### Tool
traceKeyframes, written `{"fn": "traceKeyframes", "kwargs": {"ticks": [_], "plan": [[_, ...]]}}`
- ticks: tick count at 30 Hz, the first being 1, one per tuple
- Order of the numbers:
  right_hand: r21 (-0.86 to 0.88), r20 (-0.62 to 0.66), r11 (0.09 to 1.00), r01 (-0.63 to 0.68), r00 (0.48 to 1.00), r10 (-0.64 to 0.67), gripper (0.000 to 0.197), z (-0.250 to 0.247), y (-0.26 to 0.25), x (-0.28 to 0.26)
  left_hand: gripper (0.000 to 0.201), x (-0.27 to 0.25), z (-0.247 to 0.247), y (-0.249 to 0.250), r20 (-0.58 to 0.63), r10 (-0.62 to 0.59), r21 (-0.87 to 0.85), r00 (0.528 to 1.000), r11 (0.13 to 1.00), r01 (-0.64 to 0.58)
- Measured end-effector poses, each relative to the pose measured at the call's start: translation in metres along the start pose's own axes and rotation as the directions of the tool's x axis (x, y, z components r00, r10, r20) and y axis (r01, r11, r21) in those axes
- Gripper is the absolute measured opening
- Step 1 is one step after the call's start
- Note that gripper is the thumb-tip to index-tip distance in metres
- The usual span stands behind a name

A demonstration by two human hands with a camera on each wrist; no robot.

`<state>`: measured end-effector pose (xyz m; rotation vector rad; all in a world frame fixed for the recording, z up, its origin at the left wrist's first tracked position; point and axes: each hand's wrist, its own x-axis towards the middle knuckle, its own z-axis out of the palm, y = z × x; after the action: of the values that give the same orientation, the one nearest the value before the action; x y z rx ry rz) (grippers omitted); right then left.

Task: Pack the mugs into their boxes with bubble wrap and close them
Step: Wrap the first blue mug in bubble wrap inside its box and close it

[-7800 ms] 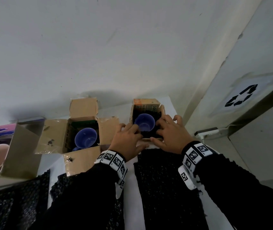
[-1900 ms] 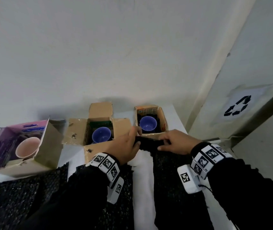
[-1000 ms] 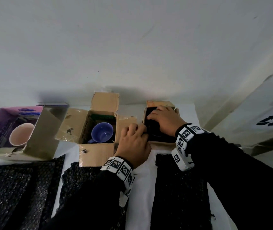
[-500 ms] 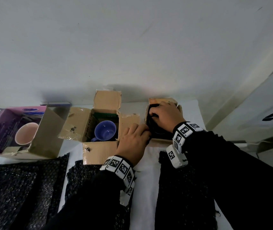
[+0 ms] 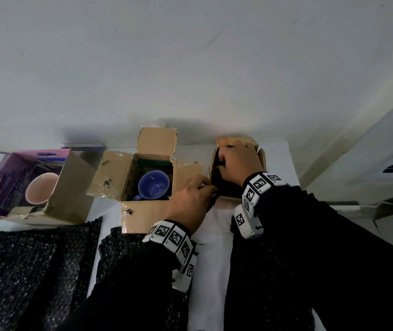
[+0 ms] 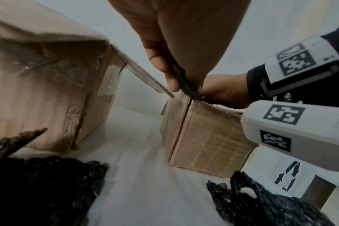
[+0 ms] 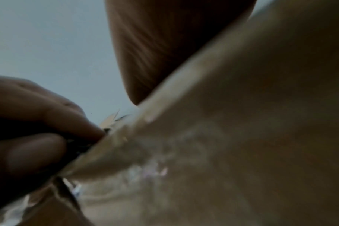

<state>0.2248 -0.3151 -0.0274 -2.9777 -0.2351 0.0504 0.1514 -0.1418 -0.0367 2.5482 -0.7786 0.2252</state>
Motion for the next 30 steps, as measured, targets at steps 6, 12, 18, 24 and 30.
{"fn": "traceKeyframes", "kwargs": {"ticks": [6, 12, 18, 24, 30], "plan": [[0.116, -0.185, 0.989, -0.094, 0.976, 0.115, 0.044, -0.001, 0.008, -0.016, 0.016, 0.000, 0.007, -0.004, 0.009, 0.004, -0.008, 1.000, 1.000, -0.004], [0.441, -0.164, 0.897, -0.023, 0.981, 0.106, 0.013, 0.012, 0.010, -0.017, 0.023, 0.006, 0.015, -0.010, 0.055, 0.057, 0.029, 0.997, 0.998, -0.059], [0.078, -0.017, 0.981, 0.180, 0.984, -0.179, 0.040, 0.012, 0.018, -0.021, 0.015, 0.003, 0.013, -0.006, -0.018, 0.061, -0.008, 0.998, 0.998, -0.061], [-0.054, 0.175, 0.962, 0.269, 0.951, -0.256, 0.045, 0.000, 0.021, -0.018, 0.018, 0.000, 0.010, -0.002, -0.055, -0.082, -0.134, 0.995, 0.988, 0.074], [0.110, 0.168, 0.934, 0.341, 0.920, -0.355, 0.051, 0.001, 0.029, -0.023, 0.021, 0.000, 0.009, 0.001, -0.163, -0.140, -0.248, 0.977, 0.964, 0.097]]}}
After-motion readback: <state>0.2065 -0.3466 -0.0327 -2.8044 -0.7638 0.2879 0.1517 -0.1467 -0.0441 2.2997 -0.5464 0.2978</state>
